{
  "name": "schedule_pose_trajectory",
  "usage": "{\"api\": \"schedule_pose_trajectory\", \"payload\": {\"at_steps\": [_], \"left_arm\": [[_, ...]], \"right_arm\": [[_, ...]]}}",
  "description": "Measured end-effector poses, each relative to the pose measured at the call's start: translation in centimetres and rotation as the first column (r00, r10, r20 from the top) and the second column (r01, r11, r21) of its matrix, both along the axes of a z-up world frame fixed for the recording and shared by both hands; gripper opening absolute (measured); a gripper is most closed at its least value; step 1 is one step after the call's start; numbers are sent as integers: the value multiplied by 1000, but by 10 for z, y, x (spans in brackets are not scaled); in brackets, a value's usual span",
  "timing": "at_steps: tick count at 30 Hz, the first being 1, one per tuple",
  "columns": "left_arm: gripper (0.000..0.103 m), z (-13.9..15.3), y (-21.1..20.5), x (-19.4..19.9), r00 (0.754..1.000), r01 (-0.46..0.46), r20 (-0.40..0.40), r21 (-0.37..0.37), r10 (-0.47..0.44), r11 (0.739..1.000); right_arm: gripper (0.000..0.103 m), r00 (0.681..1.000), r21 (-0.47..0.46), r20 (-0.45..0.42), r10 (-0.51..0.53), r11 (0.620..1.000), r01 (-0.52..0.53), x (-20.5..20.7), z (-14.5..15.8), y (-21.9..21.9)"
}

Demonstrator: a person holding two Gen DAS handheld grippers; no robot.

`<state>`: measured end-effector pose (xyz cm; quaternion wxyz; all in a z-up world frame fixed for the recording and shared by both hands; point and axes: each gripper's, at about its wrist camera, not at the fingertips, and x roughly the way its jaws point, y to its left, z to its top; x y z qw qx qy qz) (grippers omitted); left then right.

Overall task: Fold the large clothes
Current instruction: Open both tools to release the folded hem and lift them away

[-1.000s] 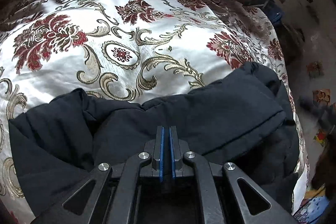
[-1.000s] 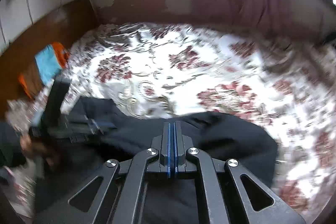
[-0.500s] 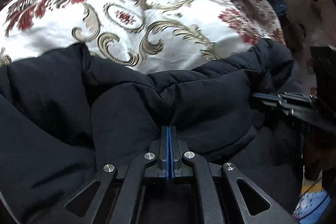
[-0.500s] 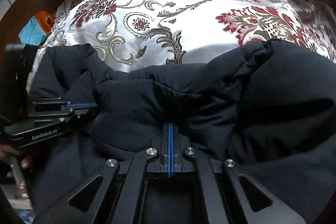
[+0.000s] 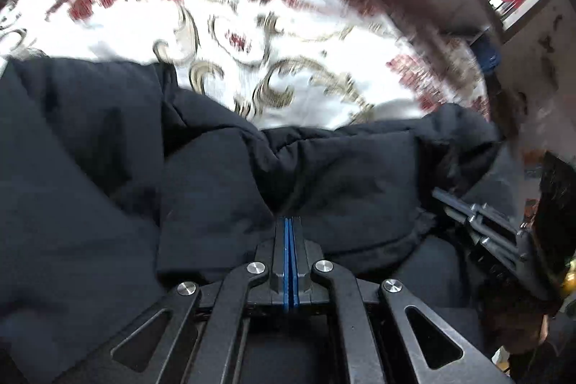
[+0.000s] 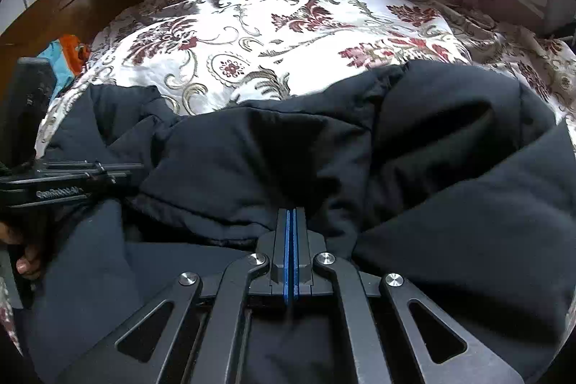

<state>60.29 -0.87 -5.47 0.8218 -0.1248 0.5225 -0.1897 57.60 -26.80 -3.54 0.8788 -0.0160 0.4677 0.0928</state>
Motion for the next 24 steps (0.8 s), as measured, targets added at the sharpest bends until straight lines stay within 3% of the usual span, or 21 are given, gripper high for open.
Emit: {"api": "schedule_pose_trajectory", "payload": {"at_steps": [2,5,8,12,13,14,15,16,17,18,20,22,23,24], "left_arm": [[4,-9,-5,1,1000,18,-22,72,-16,997],[4,-25,-9,11,995,4,-95,93,5,996],[4,-26,-8,13,992,-49,-111,86,59,995],[3,-6,5,-5,988,-136,-71,54,140,989],[6,0,8,-11,988,-143,-50,52,146,988],[13,7,8,-16,988,-149,-30,52,151,987],[23,16,8,-24,987,-159,-5,48,160,986],[30,21,6,-26,986,-169,6,43,168,985],[44,25,7,-31,984,-180,13,38,180,983],[55,30,6,-38,980,-199,19,31,198,980],[57,40,11,-46,972,-232,38,17,231,973],[58,49,15,-55,965,-258,53,9,257,966],[62,54,14,-60,961,-270,63,6,269,963],[77,59,14,-67,956,-285,76,8,284,958]], "right_arm": [[0,1000,-38,-2,-4,999,4,6,-8,3],[0,1000,-112,16,3,994,-1,6,-8,14],[0,999,-73,36,7,997,-5,-8,6,11],[7,999,-20,39,-24,1000,24,-30,20,0],[10,998,-21,49,-32,999,33,-34,22,-1],[21,997,-18,62,-37,999,39,-40,27,-1],[39,997,-10,73,-39,999,40,-45,30,-2],[46,995,6,91,-40,999,39,-52,37,-3],[53,994,15,105,-39,999,37,-58,41,-4],[53,992,16,122,-35,999,33,-65,47,-5],[54,990,6,140,-19,1000,18,-76,55,-5],[63,987,-14,160,-9,1000,12,-88,65,-9],[73,985,-19,171,-9,1000,12,-92,69,-11],[79,983,-21,185,-10,1000,14,-98,74,-14]]}}
